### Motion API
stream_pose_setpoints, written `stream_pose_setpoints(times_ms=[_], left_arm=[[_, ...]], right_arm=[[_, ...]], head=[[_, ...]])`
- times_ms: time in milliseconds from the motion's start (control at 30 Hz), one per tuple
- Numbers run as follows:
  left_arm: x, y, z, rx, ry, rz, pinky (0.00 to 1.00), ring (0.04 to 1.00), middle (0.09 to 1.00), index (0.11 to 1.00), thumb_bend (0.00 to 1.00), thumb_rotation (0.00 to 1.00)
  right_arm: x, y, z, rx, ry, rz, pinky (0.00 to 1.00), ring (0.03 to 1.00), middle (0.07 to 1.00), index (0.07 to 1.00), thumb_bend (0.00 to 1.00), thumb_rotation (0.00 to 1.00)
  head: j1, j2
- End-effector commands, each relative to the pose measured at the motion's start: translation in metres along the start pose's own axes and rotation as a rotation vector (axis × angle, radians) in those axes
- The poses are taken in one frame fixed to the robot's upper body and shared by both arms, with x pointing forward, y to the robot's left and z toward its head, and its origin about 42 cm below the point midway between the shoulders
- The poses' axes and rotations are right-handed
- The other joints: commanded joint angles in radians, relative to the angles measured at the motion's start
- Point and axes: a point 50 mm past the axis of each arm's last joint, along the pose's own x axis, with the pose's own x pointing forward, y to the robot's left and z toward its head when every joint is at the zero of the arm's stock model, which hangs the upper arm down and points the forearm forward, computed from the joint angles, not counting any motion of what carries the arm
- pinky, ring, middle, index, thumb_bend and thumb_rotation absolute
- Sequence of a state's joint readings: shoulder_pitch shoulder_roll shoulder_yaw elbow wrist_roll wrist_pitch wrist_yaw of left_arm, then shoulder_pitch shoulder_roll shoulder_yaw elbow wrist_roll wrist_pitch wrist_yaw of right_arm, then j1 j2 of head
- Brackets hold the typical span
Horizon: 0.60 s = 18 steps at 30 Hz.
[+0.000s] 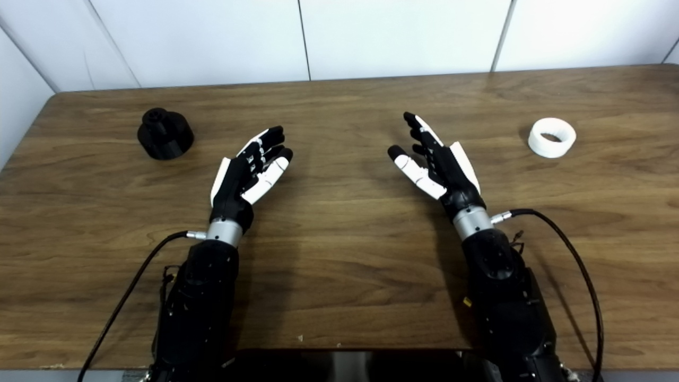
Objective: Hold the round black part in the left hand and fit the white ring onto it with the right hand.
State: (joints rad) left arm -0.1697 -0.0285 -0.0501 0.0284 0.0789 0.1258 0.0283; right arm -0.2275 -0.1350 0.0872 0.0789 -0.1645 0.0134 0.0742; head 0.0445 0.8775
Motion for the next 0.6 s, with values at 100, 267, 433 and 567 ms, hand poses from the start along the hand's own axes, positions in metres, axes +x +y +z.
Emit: stream_pose_setpoints(times_ms=[100,267,433,567], left_arm=[[0.0123,-0.0012,0.0229,0.011,-0.105,-0.006,0.78,0.859,0.873,0.839,0.61,0.44],[0.0124,-0.0014,0.0228,0.016,-0.101,-0.007,0.78,0.86,0.874,0.842,0.62,0.45],[0.013,-0.0017,0.0228,0.013,-0.106,-0.008,0.77,0.859,0.877,0.843,0.62,0.45],[0.0135,-0.0013,0.024,0.017,-0.107,-0.01,0.77,0.859,0.88,0.845,0.62,0.45]], right_arm=[[0.012,-0.0041,0.0223,0.005,-0.098,-0.016,0.91,0.956,0.959,0.946,0.58,0.69],[0.0117,-0.0043,0.0224,0.001,-0.095,-0.014,0.92,0.957,0.96,0.947,0.58,0.7],[0.012,-0.0048,0.0219,0.003,-0.094,-0.014,0.9,0.954,0.959,0.945,0.58,0.7],[0.0125,-0.0052,0.0228,0.0,-0.098,-0.017,0.89,0.951,0.957,0.946,0.58,0.7]], head=[[0.0,0.001],[-0.001,0.0],[-0.001,-0.002],[0.002,-0.003]])
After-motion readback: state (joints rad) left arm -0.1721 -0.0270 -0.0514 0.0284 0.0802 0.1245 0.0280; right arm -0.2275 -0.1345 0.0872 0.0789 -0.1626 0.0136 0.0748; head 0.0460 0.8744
